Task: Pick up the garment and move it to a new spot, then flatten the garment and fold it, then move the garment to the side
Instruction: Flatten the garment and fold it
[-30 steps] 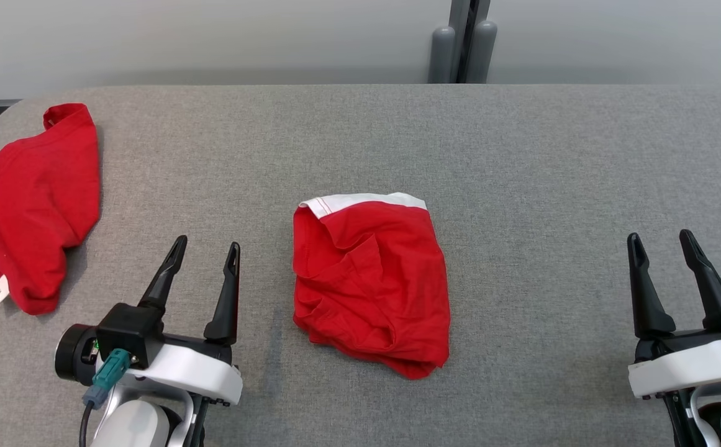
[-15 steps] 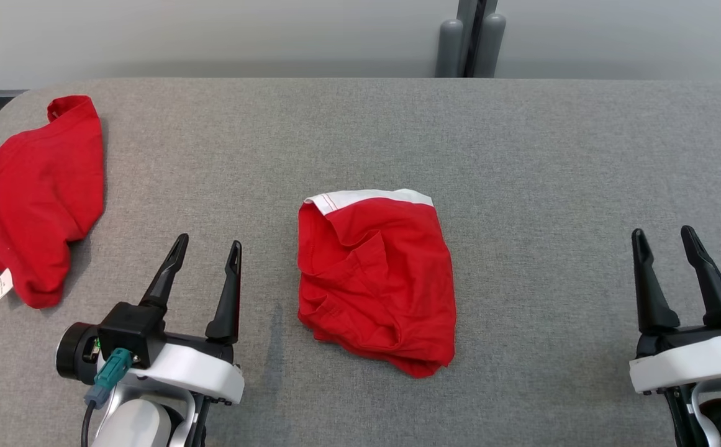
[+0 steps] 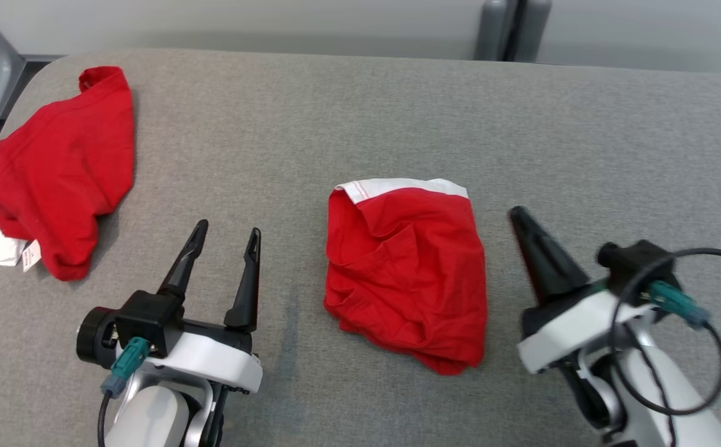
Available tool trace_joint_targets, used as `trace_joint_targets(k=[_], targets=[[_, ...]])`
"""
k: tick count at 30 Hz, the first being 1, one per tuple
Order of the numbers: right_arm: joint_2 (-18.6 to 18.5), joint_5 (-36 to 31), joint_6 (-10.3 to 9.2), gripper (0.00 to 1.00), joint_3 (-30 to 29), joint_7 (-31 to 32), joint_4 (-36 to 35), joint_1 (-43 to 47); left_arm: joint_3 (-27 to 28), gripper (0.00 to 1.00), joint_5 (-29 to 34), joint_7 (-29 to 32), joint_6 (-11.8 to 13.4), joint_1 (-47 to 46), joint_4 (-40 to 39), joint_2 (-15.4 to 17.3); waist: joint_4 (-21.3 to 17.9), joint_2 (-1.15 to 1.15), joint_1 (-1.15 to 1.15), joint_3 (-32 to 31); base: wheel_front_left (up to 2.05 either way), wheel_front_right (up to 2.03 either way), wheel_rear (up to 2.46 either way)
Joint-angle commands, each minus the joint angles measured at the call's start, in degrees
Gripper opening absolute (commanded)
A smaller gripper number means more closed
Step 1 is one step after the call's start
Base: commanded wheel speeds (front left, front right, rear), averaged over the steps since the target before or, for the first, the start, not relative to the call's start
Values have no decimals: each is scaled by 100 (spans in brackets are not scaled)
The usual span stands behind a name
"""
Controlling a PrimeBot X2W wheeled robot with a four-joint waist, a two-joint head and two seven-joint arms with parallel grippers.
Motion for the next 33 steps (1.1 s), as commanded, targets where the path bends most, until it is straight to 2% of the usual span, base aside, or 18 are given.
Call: trace_joint_targets(k=[1, 7, 13, 21, 33], targets=[[13, 135, 1, 0, 263, 11, 198, -201, -11, 100, -19, -42, -18, -114, 43, -12, 118, 0, 0, 72, 0, 0, 0], [-26, 517, 1, 0, 1189, 43, 1113, -849, -63, 100, -48, -120, -78, -176, 193, -134, 348, 0, 0, 132, 0, 0, 0], [-147, 777, 1, 0, 1536, 46, 1846, -1215, -82, 100, -44, -175, -103, -230, 304, -209, 513, 0, 0, 154, 0, 0, 0], [-179, 1121, 1, 0, 2112, 194, 2147, -1439, -75, 100, -29, -203, -150, -243, 382, -280, 555, 0, 0, 162, 0, 0, 0], [-295, 1439, 1, 0, 3165, 213, 1889, -1587, -49, 100, 19, -228, -200, -179, 436, -286, 562, 0, 0, 115, 0, 0, 0]])
